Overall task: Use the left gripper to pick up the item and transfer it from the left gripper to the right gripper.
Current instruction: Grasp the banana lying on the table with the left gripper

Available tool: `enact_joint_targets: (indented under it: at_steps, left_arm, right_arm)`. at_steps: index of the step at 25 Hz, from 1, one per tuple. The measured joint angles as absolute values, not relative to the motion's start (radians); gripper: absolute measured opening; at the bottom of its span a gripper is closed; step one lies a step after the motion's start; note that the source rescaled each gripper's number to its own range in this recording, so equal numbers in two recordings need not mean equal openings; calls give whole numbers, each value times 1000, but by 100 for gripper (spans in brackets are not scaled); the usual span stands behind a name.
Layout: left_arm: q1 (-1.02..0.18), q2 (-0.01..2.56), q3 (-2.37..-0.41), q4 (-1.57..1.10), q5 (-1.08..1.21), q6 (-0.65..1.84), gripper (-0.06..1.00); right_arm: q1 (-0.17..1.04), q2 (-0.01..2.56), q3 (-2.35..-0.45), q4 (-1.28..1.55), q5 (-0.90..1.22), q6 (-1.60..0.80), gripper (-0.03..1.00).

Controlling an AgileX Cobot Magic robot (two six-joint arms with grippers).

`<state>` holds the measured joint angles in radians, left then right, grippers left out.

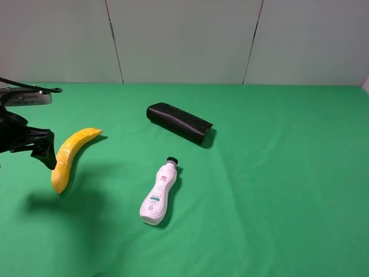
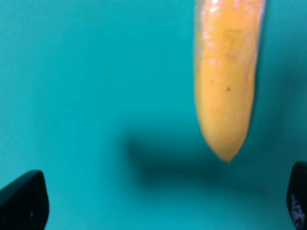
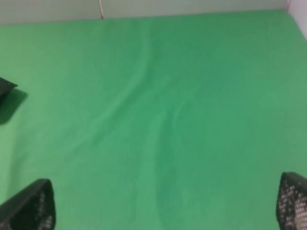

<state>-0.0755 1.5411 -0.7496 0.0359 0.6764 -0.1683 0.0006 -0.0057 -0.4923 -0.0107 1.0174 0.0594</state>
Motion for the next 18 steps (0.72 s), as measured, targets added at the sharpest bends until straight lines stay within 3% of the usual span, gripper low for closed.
enact_joint_targets:
  at_steps: [18]
  left_arm:
    - [-233,1749,-819,127,574,-329,100]
  right_arm:
    - [1,-6,-492,-11,1017,59,100]
